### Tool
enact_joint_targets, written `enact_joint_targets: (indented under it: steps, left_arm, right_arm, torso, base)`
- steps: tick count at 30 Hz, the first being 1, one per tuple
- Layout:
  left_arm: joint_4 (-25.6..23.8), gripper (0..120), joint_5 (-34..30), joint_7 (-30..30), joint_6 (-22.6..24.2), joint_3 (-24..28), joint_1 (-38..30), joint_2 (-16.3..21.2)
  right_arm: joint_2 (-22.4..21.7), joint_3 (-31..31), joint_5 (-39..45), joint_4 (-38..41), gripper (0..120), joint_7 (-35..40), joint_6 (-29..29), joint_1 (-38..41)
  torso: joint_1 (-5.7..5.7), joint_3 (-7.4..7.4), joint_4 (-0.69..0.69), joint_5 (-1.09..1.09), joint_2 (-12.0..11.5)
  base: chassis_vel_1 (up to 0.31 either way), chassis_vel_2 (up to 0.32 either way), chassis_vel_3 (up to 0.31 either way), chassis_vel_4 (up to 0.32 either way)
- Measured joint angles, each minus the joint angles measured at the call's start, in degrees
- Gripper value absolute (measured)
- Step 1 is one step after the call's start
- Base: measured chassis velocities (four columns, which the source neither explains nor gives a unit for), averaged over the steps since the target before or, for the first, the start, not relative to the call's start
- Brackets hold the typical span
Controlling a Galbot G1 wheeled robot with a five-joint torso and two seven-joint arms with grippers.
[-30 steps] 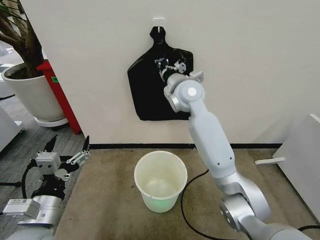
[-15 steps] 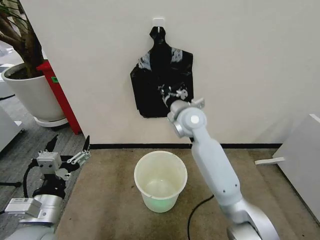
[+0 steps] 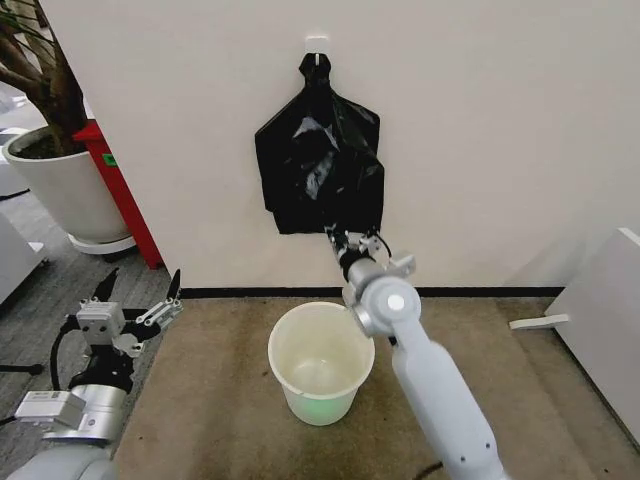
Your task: Place the garbage bag over the trash bin.
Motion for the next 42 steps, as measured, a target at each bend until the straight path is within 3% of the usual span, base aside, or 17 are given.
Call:
enact_joint_targets:
  steps: [9,12,15,17,23,27,32,35,38,42]
  left_arm:
    - [0.4,100,-0.2,0.0,-0.1,0.1,-0.5,0.9]
    - [1.2,100,-1.3,-0.2,0.1,0.1,-1.4,2.8]
    - [2.3,100,-5.8,-1.2,2.0,0.1,-3.4,8.0]
    - [2.6,100,-6.9,-1.5,2.5,0.1,-3.9,9.5]
    - [7.3,100,-15.5,-2.7,5.3,1.8,-13.0,24.9]
    - [9.5,100,-17.8,-2.7,6.6,3.1,-18.5,28.5]
    - [12.6,100,-21.8,-1.9,9.2,8.7,-27.5,32.3]
    - [14.4,100,-23.0,-1.7,10.5,15.9,-35.6,33.7]
    - [17.0,100,-23.0,-1.7,11.7,25.4,-45.6,33.0]
    - [18.6,100,-22.6,-1.6,12.6,31.2,-51.4,31.6]
  right_arm:
    - [0.0,-0.5,-2.3,0.4,0,-1.1,-0.6,2.8]
    - [-0.4,-0.9,-2.8,1.1,0,-1.3,-1.3,5.1]
    - [-0.8,-1.2,-2.8,1.3,0,-1.4,-2.1,6.3]
    - [-0.8,-1.2,-2.8,1.3,0,-1.5,-2.2,6.3]
    - [-0.4,-1.4,-3.2,0.3,0,-1.5,-2.3,6.3]
    - [-0.3,-1.6,-3.4,0.0,0,-1.5,-2.3,6.2]
    - [-0.2,-1.8,-4.1,-0.4,0,-1.5,-2.5,6.0]
    - [0.0,-2.0,-4.7,-0.7,0,-1.5,-2.5,6.0]
    - [0.3,-2.5,-5.2,-1.0,0,-1.5,-2.6,6.2]
    - [0.4,-2.8,-5.8,-1.1,0,-1.5,-2.7,6.2]
  torso:
    - [0.0,0.0,0.01,-0.01,0.0]
    - [0.0,0.0,0.02,-0.02,0.0]
    - [0.0,0.01,0.02,-0.02,0.0]
    - [0.0,0.01,0.02,-0.02,0.0]
    - [0.0,0.01,0.0,-0.01,0.0]
    - [0.0,0.01,-0.01,-0.01,0.0]
    - [0.0,0.01,0.02,-0.01,0.0]
    - [0.0,0.01,0.01,0.0,0.0]
    - [0.0,0.02,-0.02,0.0,0.0]
    - [0.0,0.01,0.0,0.0,0.0]
  base:
    - [0.0,0.0,0.0,0.0]
    - [0.0,0.0,0.0,0.0]
    - [0.0,0.0,0.0,0.0]
    - [0.0,0.0,0.0,0.0]
    - [0.0,0.0,0.0,0.0]
    - [0.0,0.0,0.0,0.0]
    - [0.0,0.0,0.0,0.0]
    - [0.0,0.0,0.0,0.0]
    - [0.0,0.0,0.0,0.0]
    - [0.0,0.0,0.0,0.0]
